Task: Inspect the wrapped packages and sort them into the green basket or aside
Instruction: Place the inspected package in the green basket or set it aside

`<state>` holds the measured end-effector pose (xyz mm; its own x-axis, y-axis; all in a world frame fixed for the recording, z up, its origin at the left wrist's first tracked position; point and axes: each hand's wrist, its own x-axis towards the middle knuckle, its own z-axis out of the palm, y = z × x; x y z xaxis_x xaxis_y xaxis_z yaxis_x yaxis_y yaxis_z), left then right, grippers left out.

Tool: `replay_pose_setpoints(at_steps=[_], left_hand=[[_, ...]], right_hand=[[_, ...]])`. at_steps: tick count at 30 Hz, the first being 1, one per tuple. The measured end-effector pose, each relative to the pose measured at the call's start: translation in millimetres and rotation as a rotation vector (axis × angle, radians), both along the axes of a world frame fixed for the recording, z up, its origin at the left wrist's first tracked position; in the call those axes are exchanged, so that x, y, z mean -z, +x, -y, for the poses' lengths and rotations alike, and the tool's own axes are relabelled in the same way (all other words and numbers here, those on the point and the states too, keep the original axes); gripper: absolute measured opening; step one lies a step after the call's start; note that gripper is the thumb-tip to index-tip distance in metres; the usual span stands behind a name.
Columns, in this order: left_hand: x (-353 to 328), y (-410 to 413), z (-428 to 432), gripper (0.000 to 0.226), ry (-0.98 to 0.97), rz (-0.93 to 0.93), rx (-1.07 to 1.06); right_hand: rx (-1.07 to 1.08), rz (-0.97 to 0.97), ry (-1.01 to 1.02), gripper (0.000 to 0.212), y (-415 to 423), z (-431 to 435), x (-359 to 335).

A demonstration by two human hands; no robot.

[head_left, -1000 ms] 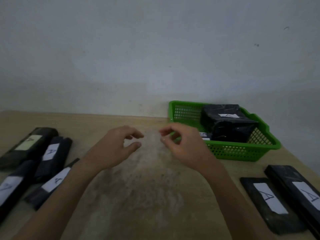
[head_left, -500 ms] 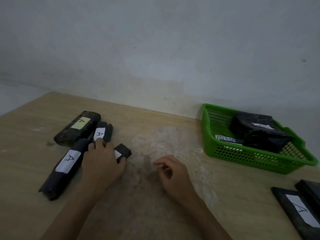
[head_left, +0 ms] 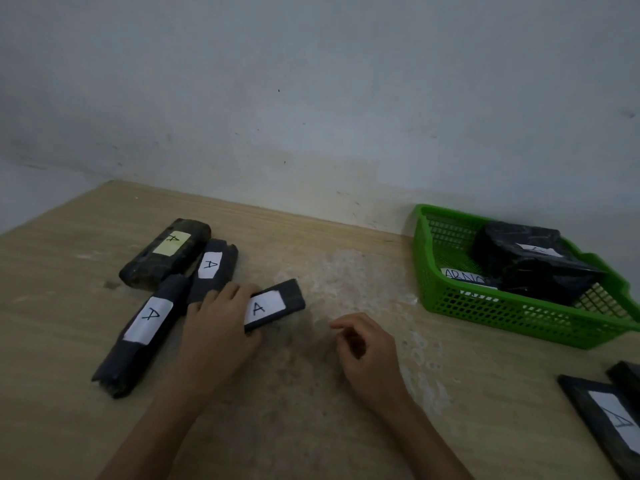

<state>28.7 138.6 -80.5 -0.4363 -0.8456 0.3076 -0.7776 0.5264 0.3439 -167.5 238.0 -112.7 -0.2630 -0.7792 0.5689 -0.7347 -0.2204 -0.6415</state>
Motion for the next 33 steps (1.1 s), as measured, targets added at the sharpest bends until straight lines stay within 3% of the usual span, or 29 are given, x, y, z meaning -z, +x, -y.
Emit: replay_pose_setpoints(at_steps=[3, 7, 11, 15, 19, 22, 24, 26, 28, 33], left_hand=[[4.3, -8.4, -2.0, 0.052, -0.087, -0.121, 0.180], [11.1, -19.1, -10.6, 0.055, -0.149, -0.146, 0.297], [17.1, -27.3, -14.0, 0.065, -0.150, -0.150, 0.340], [18.8, -32.9, -19.6, 0.067, -0.138, -0.215, 0.373], [20.4, -35.3, -21.4, 0.072, -0.123, -0.306, 0.395], [18.1, -41.9, -30.1, 0.083, 0.115, -0.497, 0.269], [13.9, -46.1, -35.3, 0.076, 0.375, -0.676, 0.176], [9.9, -47.9, -37.5, 0.065, 0.528, -0.727, 0.144], [9.3, -48.3, -38.0, 0.061, 0.543, -0.717, 0.123], [9.3, -50.3, -40.9, 0.046, 0.503, -0.773, 0.147]], right_hand=[[0.113, 0.126, -0.005, 0.031, -2.3, -0.9, -0.2], [0.228, 0.502, 0.037, 0.043, -7.0, -0.8, 0.2], [0.118, 0.796, -0.016, 0.022, -8.0, -2.7, -6.8], [-0.039, 0.698, 0.098, 0.046, -9.8, -9.6, -6.9], [-0.085, 0.609, 0.160, 0.046, -11.6, -10.2, -6.4], [-0.113, 0.747, 0.147, 0.043, -13.5, -12.1, -9.9], [-0.131, 0.862, 0.143, 0.043, -12.6, -13.1, -13.0], [-0.139, 0.939, 0.149, 0.046, -11.0, -12.5, -14.9], [-0.130, 0.949, 0.151, 0.049, -9.1, -11.9, -14.3], [-0.043, 0.760, 0.154, 0.055, -3.4, -12.8, -11.8]])
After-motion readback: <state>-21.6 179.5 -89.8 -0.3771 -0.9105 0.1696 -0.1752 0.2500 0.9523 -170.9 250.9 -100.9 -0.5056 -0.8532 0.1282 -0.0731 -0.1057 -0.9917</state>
